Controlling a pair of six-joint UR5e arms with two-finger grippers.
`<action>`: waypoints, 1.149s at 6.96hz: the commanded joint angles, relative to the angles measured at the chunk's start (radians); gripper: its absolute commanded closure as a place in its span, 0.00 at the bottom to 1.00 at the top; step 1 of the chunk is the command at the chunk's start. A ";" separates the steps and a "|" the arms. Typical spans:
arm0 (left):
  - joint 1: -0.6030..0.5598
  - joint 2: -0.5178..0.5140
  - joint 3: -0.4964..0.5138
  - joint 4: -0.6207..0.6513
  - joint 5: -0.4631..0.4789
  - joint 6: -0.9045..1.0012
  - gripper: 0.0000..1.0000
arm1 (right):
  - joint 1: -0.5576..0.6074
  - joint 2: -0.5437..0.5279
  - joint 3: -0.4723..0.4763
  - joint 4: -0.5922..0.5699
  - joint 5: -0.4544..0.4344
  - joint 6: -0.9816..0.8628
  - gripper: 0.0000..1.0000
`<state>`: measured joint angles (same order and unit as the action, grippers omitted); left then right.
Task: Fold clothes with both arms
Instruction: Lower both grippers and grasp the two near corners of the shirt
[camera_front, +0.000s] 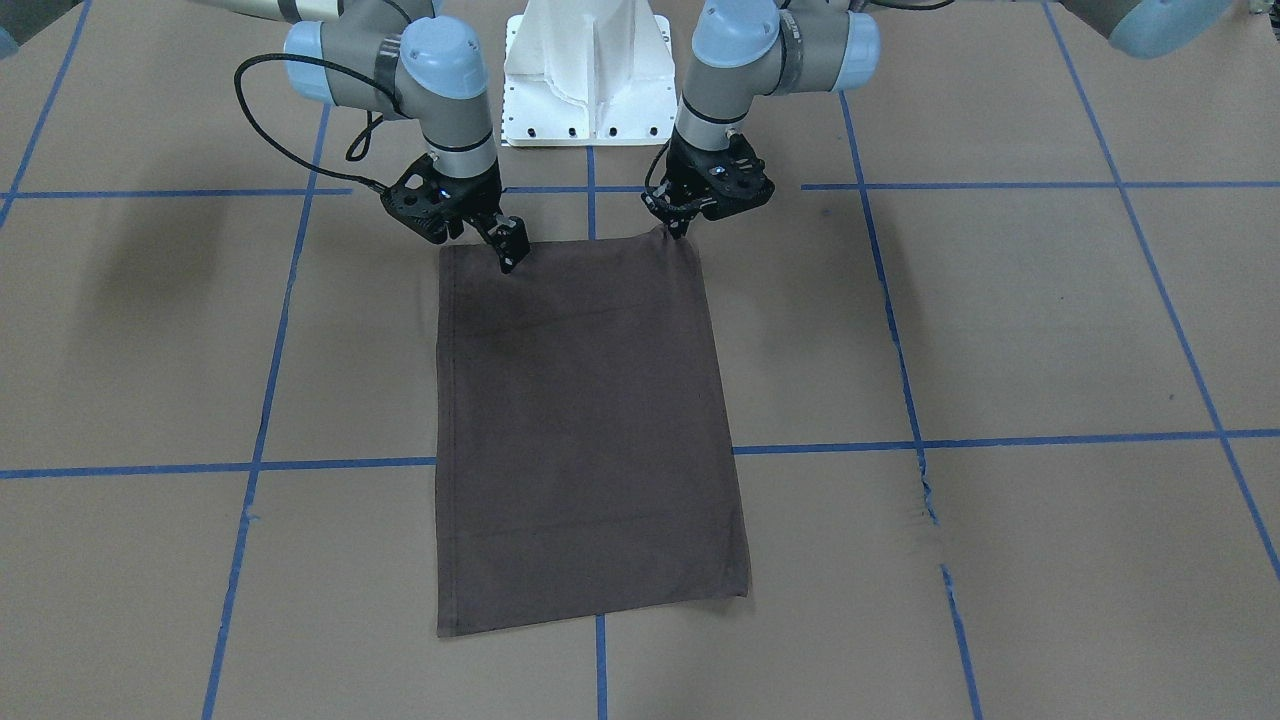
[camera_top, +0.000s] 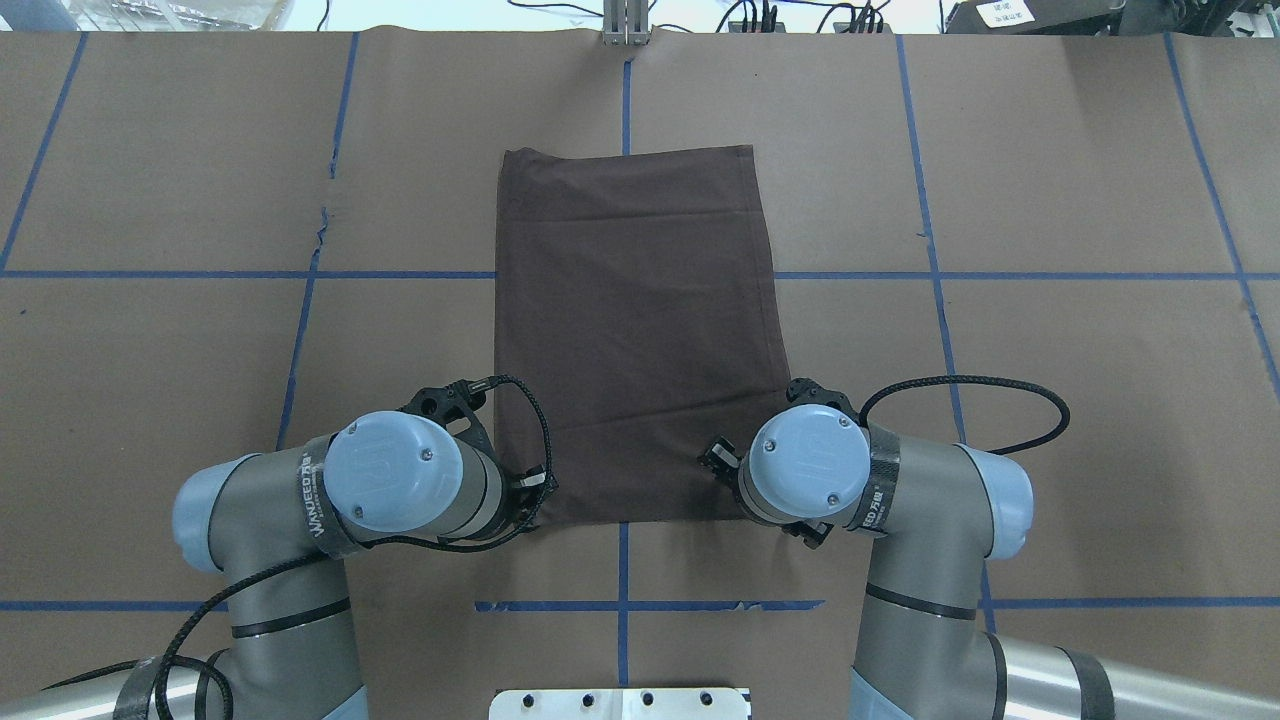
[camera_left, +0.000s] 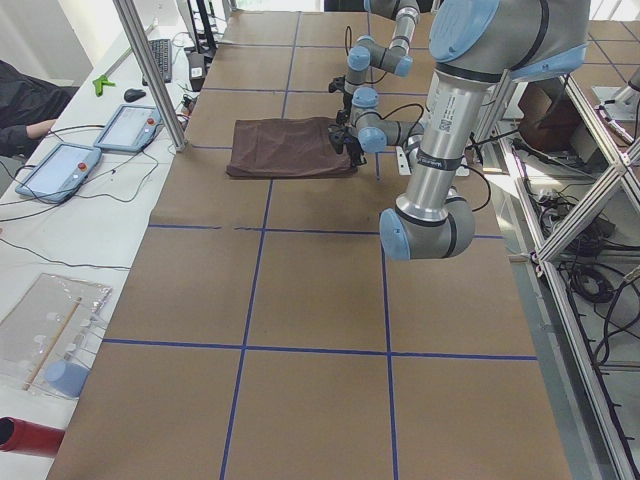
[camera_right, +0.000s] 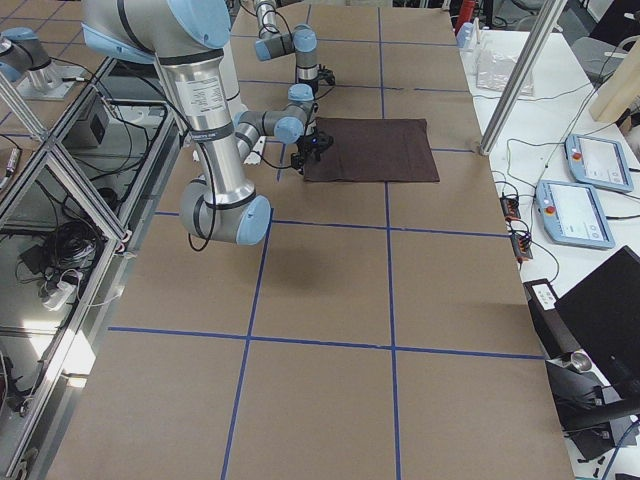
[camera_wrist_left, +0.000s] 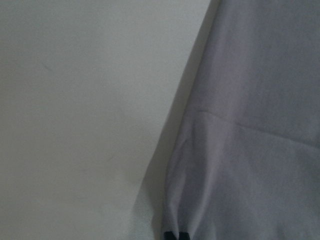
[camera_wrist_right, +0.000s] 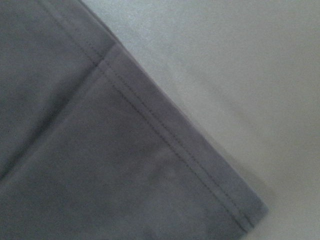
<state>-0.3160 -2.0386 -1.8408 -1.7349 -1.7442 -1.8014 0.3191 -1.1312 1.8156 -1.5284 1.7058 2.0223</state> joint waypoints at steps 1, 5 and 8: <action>0.000 0.000 0.000 0.000 0.000 -0.001 1.00 | -0.003 -0.004 -0.001 0.001 0.000 0.001 0.00; 0.000 0.000 -0.002 0.000 0.000 -0.001 1.00 | -0.009 -0.007 -0.009 -0.004 0.000 0.001 0.00; 0.000 0.000 -0.002 0.000 0.002 -0.001 1.00 | -0.009 -0.005 -0.009 -0.003 0.000 -0.007 0.64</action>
<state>-0.3160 -2.0391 -1.8423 -1.7349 -1.7432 -1.8024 0.3102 -1.1369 1.8071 -1.5307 1.7056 2.0209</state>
